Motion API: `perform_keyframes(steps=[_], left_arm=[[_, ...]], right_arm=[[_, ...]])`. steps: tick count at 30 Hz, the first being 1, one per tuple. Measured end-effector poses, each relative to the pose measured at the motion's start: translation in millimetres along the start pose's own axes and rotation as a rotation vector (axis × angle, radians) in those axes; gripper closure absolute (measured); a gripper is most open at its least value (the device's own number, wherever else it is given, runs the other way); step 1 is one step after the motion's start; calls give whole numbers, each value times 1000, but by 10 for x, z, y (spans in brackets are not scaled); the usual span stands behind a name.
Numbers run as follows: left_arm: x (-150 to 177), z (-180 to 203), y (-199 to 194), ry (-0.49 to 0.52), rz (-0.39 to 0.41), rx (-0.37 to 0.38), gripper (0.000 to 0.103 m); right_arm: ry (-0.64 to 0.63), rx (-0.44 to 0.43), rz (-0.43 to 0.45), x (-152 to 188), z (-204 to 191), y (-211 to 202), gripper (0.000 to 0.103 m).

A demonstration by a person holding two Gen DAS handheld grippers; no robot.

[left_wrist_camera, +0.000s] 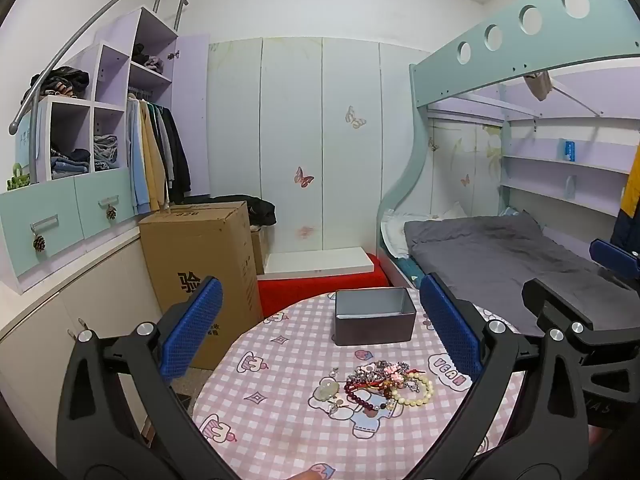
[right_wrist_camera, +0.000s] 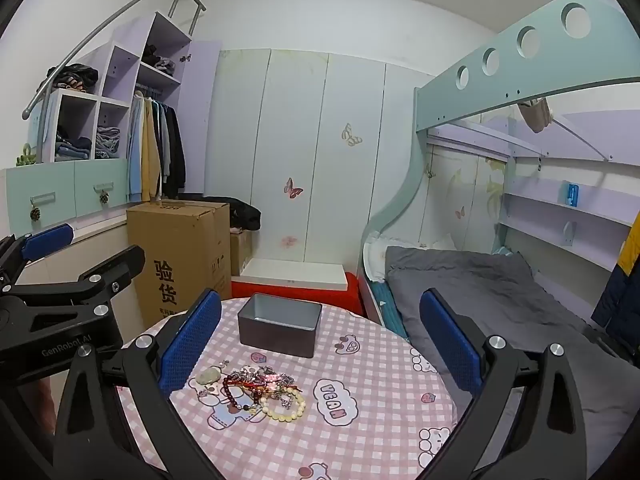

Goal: Organize jewelry

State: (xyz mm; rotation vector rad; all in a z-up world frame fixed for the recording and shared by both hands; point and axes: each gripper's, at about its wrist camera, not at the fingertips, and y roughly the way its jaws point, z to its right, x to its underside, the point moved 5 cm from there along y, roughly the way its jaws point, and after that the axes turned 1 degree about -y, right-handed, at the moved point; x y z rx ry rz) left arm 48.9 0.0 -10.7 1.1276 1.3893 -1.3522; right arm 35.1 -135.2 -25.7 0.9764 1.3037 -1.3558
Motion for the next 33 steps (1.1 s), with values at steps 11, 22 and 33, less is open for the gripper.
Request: perform_keyframes(steps=[11, 22, 33], left_arm=[[0, -2, 0, -7, -5, 0, 6], [2, -2, -2, -5, -6, 0, 6], [-25, -12, 37, 0, -10, 0, 6]], right_arm=[[0, -1, -4, 21, -4, 49, 7], [0, 0, -4, 15, 7, 22, 7], [2, -1, -8, 45, -21, 31, 7]])
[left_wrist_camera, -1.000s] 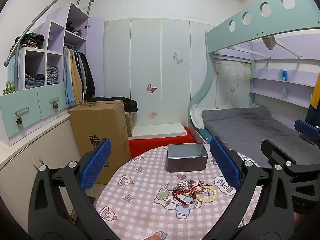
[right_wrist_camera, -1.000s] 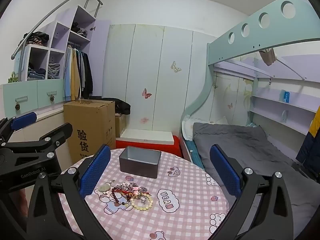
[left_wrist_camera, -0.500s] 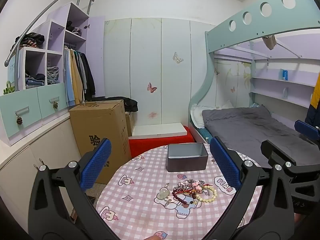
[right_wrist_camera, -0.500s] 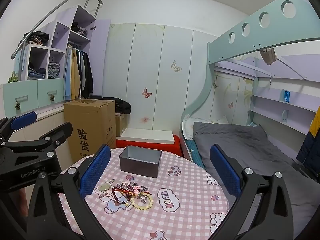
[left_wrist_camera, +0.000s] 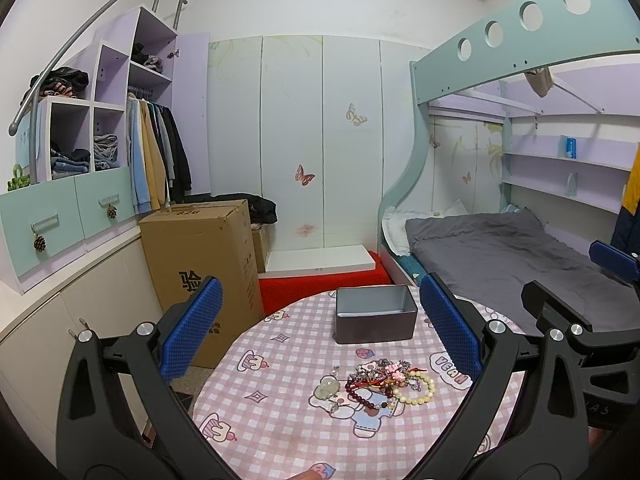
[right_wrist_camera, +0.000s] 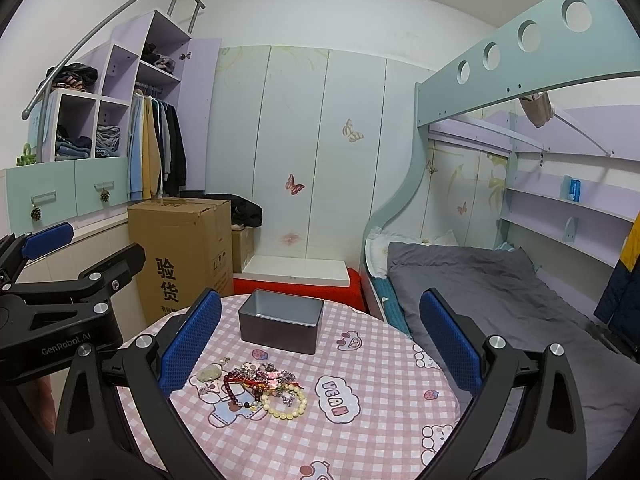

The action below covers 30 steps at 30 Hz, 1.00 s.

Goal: Organize jewelry

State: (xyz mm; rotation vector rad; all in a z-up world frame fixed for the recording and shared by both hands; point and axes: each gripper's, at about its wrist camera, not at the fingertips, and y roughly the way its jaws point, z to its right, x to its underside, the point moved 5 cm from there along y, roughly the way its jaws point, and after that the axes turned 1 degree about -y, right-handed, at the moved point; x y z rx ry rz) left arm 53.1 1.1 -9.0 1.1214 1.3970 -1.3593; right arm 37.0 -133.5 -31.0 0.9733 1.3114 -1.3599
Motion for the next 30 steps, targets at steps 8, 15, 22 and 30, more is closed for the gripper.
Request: perform_keyframes(steps=[8, 15, 22, 30], left_arm=[[47, 8, 29, 8, -5, -4, 6], [118, 22, 104, 18, -13, -4, 6], [186, 55, 202, 36, -10, 15, 6], [351, 12, 482, 23, -97, 45, 6]], right_arm=[[-1, -12, 0, 65, -13, 98, 7], [12, -41, -8, 83, 31, 126, 7], [7, -55, -9, 115, 31, 191, 7], [42, -82, -34, 194, 93, 330, 7]])
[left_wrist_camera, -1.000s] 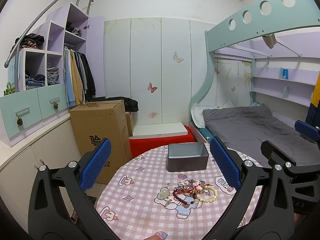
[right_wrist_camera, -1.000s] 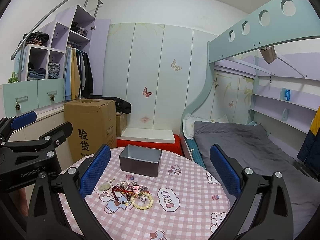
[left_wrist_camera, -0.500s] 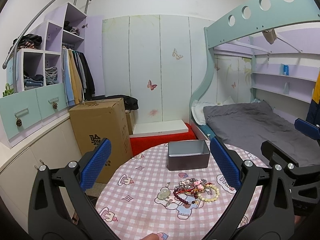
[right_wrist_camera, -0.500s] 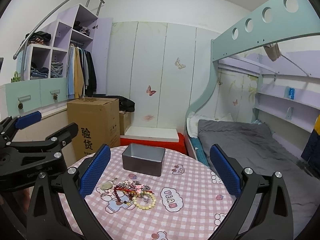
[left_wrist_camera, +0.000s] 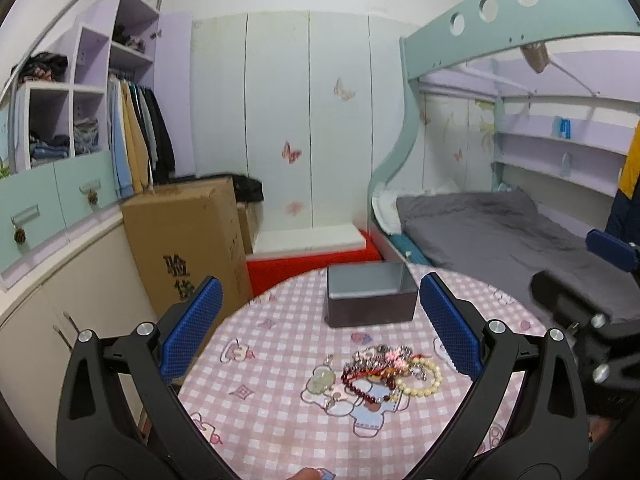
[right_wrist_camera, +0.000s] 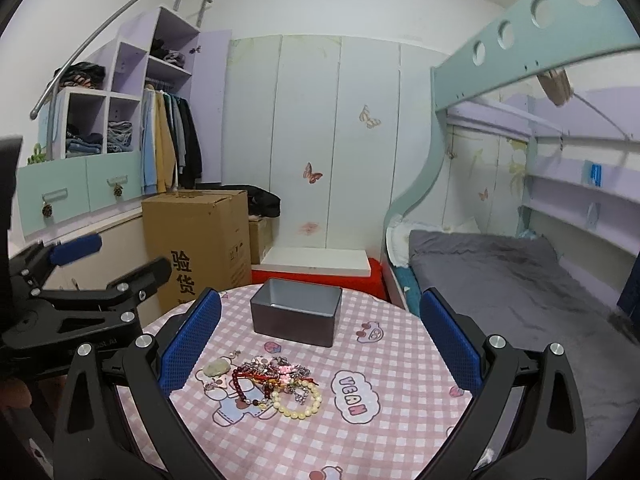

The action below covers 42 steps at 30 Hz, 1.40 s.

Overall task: Organize jewelry
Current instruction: 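Grasp the pale green jade pendant with the left tool while the right grasps the yellow bead bracelet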

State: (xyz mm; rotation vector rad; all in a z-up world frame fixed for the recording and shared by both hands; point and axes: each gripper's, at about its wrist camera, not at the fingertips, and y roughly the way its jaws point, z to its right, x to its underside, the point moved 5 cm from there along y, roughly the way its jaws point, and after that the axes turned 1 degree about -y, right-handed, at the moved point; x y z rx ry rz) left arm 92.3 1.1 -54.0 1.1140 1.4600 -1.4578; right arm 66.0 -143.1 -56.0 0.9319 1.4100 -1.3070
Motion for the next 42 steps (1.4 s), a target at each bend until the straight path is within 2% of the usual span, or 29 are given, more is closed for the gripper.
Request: perform_keyframes(steps=[5, 12, 15, 20, 25, 27, 30, 33, 35, 36, 37, 38, 39, 42], left_arm=[[203, -59, 289, 3, -117, 9, 6], [774, -274, 817, -24, -366, 23, 6], [964, -328, 987, -54, -448, 36, 6], [1166, -291, 1163, -49, -509, 65, 6], [1259, -297, 1336, -23, -534, 60, 6], [1268, -300, 1402, -15, -543, 63, 7], [1314, -302, 1525, -2, -566, 67, 14], [1403, -287, 1633, 10, -604, 80, 26], [1422, -302, 1670, -3, -603, 97, 27], [1421, -306, 1681, -9, -599, 103, 31], [1430, -302, 1694, -10, -602, 111, 40], [1434, -284, 1704, 14, -595, 107, 42], [1433, -269, 1709, 37, -586, 111, 49], [1409, -232, 1697, 47, -572, 174, 74]], right_arm=[[31, -19, -44, 84, 97, 158, 7], [41, 6, -185, 382, 221, 540, 7], [37, -4, -244, 549, 234, 699, 7], [39, -47, -338, 786, 221, 953, 9], [54, -101, -404, 926, 207, 1085, 28], [57, -116, -429, 975, 204, 1131, 30], [48, -129, -451, 1030, 190, 1199, 33], [34, -135, -478, 1072, 174, 1267, 36], [26, -132, -492, 1104, 159, 1309, 37], [22, -132, -504, 1128, 158, 1330, 37], [20, -128, -510, 1142, 161, 1346, 37], [19, -125, -518, 1159, 165, 1363, 37], [18, -127, -530, 1181, 164, 1382, 37], [4, -123, -556, 1233, 142, 1426, 37]])
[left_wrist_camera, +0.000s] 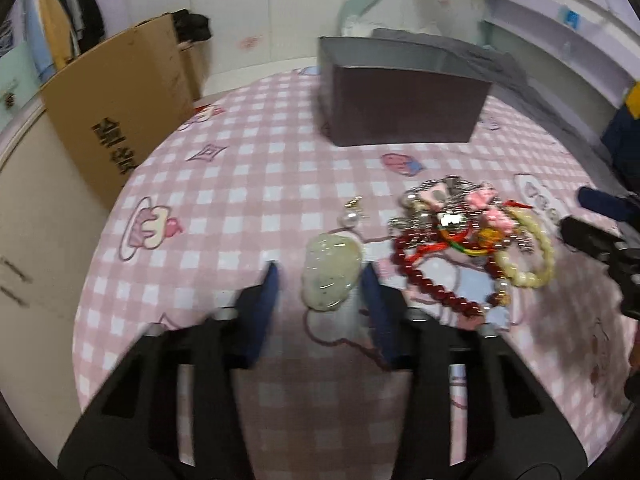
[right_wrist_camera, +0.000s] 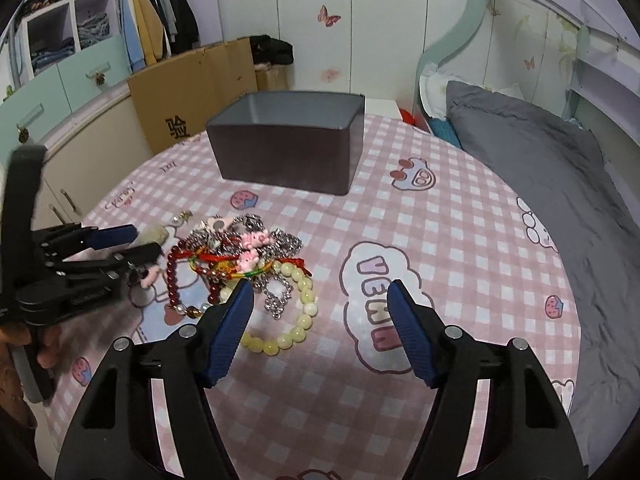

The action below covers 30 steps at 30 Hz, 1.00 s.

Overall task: Organize jewelry
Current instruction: 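Grasp the pale green jade pendant with the left tool while the right grasps the yellow bead bracelet, then lift the jade pendant with the left tool while the right carries the bead bracelet toward the tin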

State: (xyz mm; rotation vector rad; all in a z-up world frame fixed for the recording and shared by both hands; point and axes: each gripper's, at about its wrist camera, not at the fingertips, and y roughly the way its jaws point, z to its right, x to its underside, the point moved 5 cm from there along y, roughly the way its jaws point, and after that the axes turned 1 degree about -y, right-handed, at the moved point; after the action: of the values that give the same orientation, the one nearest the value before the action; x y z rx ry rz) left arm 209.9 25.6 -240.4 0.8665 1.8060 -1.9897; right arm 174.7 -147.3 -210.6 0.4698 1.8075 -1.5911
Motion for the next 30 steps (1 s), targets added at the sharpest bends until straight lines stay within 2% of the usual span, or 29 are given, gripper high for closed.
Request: perform_keyframes(steps=[2, 4, 7, 14, 15, 16, 19, 25, 30], left_arm=[[4, -24, -10, -14, 3, 24, 75], [5, -70, -29, -44, 4, 57, 75], [27, -119, -61, -70, 8, 98, 75], [48, -148, -185, -93, 20, 137, 75], [41, -140, -214, -90, 26, 144, 75], [32, -125, -248, -85, 35, 147, 75], [-13, -77, -371, -79, 60, 184, 75], [-162, 60, -626, -56, 114, 257, 75], [-350, 213, -765, -21, 150, 285, 75]], right_arm=[[-8, 4, -17, 28, -5, 52, 38], [-4, -3, -36, 48, -2, 106, 50], [14, -9, -60, 57, 30, 177, 60], [-49, 18, -102, 118, -42, 281, 78], [-51, 13, -104, 121, -44, 275, 92], [-50, 8, -108, 123, -40, 262, 95], [-45, 17, -102, 134, -16, 165, 95], [-49, 16, 4, -73, -50, -311, 95], [-72, 19, 78, -298, -54, -588, 95]])
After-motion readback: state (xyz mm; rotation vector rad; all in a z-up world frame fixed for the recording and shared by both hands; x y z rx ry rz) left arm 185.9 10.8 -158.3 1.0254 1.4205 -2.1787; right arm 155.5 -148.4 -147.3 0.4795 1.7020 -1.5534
